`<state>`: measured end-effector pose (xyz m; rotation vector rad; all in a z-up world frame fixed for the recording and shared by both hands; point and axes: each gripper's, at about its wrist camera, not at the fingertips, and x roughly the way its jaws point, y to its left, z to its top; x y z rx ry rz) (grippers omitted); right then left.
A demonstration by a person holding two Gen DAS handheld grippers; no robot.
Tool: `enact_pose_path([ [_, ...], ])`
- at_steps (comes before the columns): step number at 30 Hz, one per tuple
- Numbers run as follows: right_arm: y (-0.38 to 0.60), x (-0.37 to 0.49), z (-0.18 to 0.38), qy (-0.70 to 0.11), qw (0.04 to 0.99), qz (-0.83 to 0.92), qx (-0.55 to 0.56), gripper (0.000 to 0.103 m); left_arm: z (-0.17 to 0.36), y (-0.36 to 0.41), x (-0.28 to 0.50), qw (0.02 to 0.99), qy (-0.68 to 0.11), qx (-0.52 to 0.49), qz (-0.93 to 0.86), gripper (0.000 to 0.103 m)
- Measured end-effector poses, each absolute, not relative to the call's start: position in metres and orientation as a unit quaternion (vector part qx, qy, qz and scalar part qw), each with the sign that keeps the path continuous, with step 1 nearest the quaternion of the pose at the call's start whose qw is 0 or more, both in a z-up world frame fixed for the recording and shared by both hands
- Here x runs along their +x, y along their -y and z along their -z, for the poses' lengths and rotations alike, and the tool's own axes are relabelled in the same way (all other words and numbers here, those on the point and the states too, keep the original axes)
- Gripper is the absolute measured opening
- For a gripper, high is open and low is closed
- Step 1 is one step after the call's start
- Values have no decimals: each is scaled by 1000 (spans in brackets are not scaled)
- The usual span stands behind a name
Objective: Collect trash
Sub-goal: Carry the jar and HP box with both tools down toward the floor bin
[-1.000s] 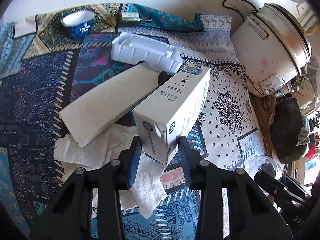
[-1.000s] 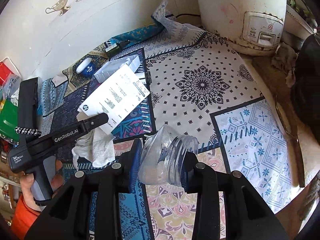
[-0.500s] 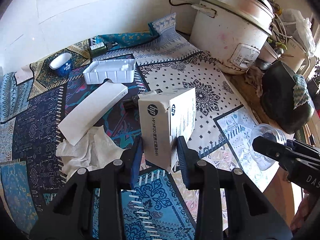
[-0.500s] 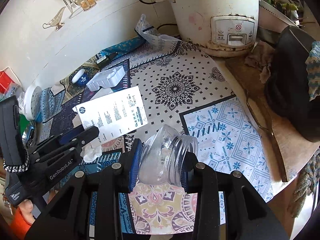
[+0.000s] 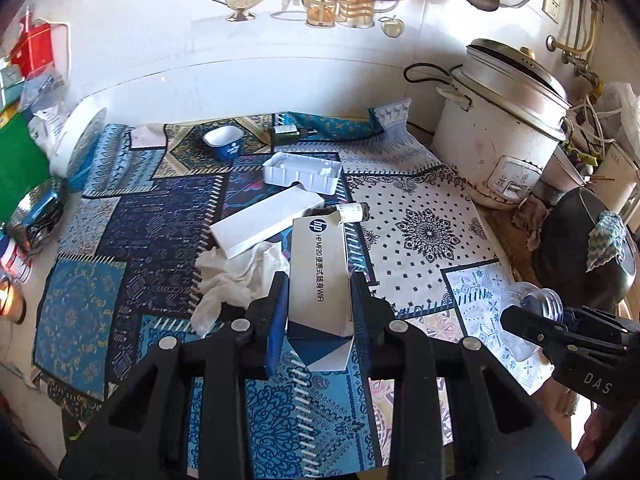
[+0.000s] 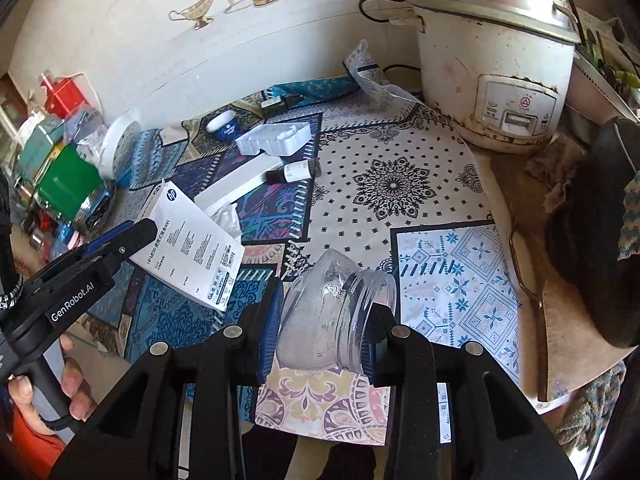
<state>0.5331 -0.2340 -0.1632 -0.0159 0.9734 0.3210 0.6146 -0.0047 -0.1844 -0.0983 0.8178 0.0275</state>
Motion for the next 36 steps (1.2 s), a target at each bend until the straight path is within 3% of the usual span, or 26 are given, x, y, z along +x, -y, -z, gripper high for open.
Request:
enact_pose_path([
  [21,149,398,184,-461,871,-172,-10,31,174,-75,422,919,-389,-57,-26,30],
  [36,134,295,263,-522,842,-137,-10,31,264,-92,315,877,-475,-75,7,30],
])
